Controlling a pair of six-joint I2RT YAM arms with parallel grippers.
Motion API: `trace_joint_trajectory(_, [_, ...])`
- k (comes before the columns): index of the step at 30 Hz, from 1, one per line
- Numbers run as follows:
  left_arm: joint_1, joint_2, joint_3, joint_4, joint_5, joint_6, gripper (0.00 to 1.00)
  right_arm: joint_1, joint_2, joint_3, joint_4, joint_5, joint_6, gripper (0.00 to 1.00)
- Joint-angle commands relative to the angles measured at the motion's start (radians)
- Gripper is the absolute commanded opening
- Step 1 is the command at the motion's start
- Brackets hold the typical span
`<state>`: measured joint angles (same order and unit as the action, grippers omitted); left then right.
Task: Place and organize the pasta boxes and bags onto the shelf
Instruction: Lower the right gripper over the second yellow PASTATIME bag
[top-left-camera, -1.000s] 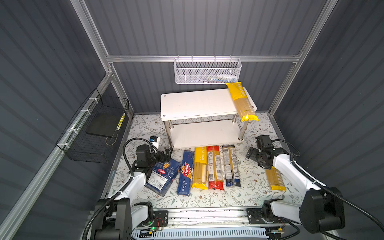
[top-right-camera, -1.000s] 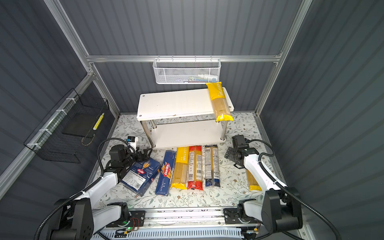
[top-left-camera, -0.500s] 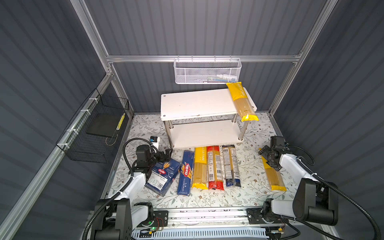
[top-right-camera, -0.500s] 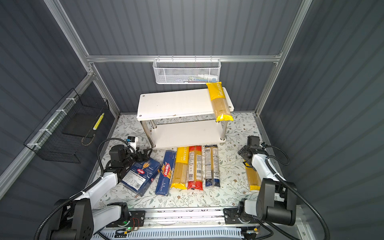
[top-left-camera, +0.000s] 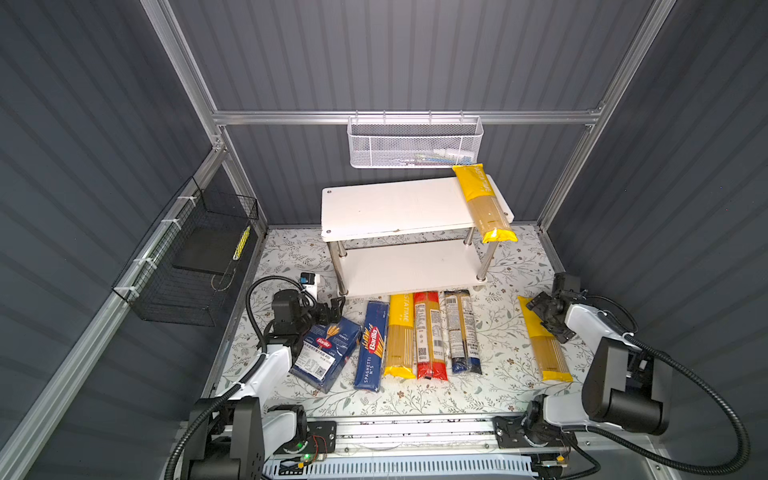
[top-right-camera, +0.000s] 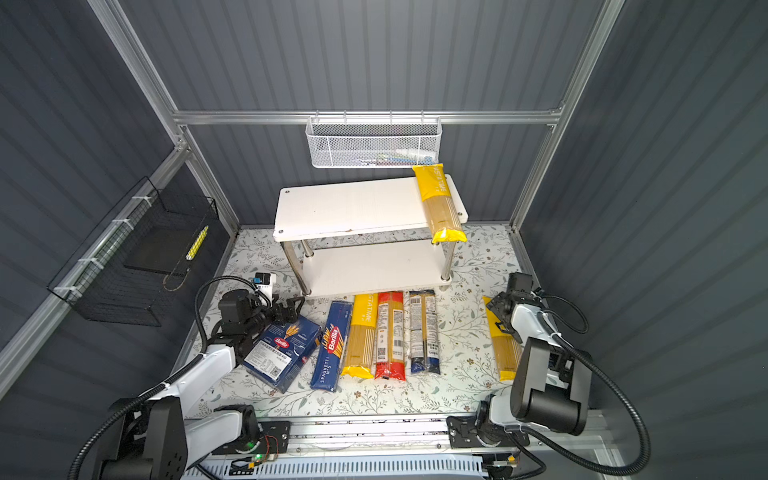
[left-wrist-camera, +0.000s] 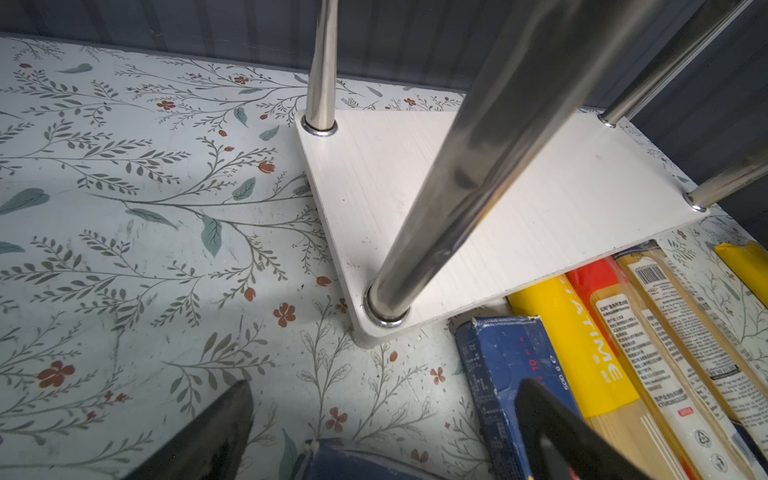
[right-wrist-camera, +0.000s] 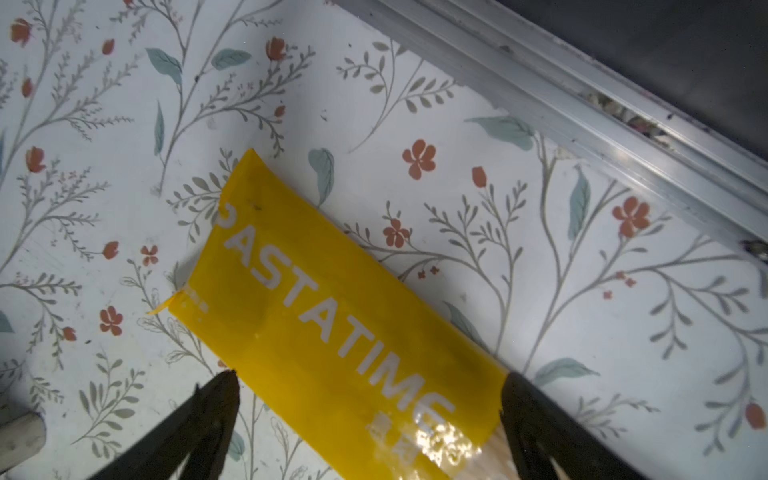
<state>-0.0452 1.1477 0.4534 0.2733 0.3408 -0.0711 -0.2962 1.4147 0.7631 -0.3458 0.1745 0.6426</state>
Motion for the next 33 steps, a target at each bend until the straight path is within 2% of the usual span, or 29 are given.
trace_joint_trajectory(1, [-0.005,-0.002,0.004,-0.011,0.005,0.011,0.99,-0.012,-0.003,0.015,0.038,-0.033,-0.048,0.99])
trace_joint_trajectory(14, [-0.005,-0.002,0.005,-0.013,0.003,0.011,0.99,-0.063,0.086,0.043,0.043,-0.132,-0.088,0.99])
trace_joint_trajectory(20, [-0.005,-0.002,0.006,-0.014,0.002,0.011,0.99,-0.073,0.098,0.041,0.038,-0.185,-0.149,0.99])
trace_joint_trajectory(30, [-0.005,-0.002,0.006,-0.016,0.005,0.011,0.99,-0.142,0.075,-0.03,0.125,-0.431,-0.172,0.99])
trace_joint_trajectory(33, [-0.005,-0.003,0.005,-0.016,0.004,0.011,0.99,-0.143,0.076,-0.037,0.131,-0.474,-0.178,0.99])
